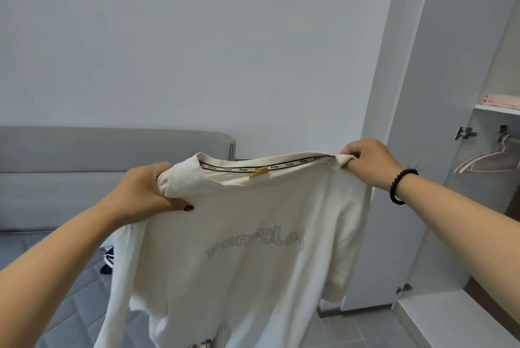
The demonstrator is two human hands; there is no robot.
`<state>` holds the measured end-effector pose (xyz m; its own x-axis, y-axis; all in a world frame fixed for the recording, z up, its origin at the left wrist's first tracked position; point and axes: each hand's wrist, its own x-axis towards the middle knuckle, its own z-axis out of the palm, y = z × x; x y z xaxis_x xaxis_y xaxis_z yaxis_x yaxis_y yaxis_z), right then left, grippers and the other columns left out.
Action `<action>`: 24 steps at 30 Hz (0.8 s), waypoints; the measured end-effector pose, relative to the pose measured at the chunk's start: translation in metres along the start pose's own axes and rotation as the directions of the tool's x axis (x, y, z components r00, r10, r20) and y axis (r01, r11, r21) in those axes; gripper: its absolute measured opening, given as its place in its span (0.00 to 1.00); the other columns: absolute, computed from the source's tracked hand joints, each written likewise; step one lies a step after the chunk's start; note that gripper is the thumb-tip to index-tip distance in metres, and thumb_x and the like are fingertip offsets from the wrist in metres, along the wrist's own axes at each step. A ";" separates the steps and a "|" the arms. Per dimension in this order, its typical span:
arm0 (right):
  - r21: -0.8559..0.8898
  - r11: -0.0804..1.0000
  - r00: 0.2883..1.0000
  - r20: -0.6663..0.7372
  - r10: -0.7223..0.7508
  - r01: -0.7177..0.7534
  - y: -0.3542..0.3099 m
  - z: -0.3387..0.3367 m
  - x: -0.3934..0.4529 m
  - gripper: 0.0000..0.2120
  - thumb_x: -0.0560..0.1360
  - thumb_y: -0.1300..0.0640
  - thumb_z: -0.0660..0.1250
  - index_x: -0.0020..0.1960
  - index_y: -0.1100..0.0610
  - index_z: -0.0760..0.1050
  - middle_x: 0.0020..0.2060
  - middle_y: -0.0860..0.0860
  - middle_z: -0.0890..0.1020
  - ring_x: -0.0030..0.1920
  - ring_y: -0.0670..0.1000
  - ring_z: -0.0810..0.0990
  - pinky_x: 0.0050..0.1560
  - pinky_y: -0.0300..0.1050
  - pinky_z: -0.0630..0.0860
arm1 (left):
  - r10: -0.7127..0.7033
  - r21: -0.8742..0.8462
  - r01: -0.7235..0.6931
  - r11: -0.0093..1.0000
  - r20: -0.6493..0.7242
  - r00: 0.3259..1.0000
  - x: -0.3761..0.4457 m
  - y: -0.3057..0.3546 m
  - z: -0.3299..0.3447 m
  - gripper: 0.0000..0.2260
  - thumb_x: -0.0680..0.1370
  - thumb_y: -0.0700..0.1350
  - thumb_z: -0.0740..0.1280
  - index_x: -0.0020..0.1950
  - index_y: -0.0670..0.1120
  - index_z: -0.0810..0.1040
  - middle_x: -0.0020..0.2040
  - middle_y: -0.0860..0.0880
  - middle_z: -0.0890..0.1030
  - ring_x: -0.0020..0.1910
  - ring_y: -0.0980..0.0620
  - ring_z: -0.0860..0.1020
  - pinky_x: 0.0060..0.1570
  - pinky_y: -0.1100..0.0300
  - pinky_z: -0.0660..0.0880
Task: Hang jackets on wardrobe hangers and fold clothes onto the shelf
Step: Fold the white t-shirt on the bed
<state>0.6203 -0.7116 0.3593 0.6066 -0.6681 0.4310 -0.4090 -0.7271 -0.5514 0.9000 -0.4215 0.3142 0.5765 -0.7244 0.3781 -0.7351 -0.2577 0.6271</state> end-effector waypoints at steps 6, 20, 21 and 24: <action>0.290 0.938 0.977 -0.039 0.212 -0.192 0.019 0.007 0.003 0.13 0.74 0.54 0.69 0.40 0.65 0.78 0.34 0.52 0.75 0.36 0.50 0.71 0.40 0.42 0.66 | -0.040 0.022 0.046 0.999 -0.223 0.974 0.011 -0.025 -0.008 0.05 0.76 0.40 0.68 0.44 0.46 0.73 0.40 0.48 0.78 0.39 0.47 0.75 0.36 0.57 0.69; 0.318 0.933 0.982 -0.025 0.185 -0.168 0.066 0.182 -0.056 0.17 0.73 0.52 0.70 0.34 0.58 0.66 0.27 0.50 0.61 0.27 0.48 0.58 0.26 0.38 0.54 | -0.270 -0.427 0.144 0.893 -0.251 0.930 0.013 -0.146 0.162 0.13 0.80 0.48 0.64 0.43 0.39 0.78 0.37 0.44 0.76 0.36 0.47 0.70 0.37 0.56 0.65; 0.315 0.939 0.986 -0.037 0.162 -0.142 0.067 0.196 -0.065 0.17 0.73 0.52 0.70 0.33 0.58 0.66 0.27 0.50 0.60 0.26 0.47 0.58 0.25 0.37 0.53 | -0.260 -0.447 0.115 0.887 -0.277 0.925 0.009 -0.153 0.166 0.13 0.79 0.47 0.65 0.43 0.38 0.77 0.36 0.44 0.75 0.36 0.48 0.70 0.37 0.56 0.65; 0.311 0.948 0.989 -0.101 0.108 -0.071 0.060 0.231 -0.094 0.19 0.72 0.51 0.72 0.32 0.59 0.66 0.26 0.49 0.61 0.25 0.47 0.58 0.24 0.36 0.54 | -0.208 -0.453 0.014 0.891 -0.381 0.901 -0.009 -0.168 0.166 0.13 0.80 0.47 0.65 0.40 0.39 0.75 0.33 0.47 0.72 0.32 0.49 0.67 0.33 0.57 0.63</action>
<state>0.6960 -0.6563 0.1208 0.4872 -0.7549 0.4391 -0.2189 -0.5923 -0.7754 0.9592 -0.4782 0.0922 0.8082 -0.3555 0.4695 -0.4852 0.0499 0.8730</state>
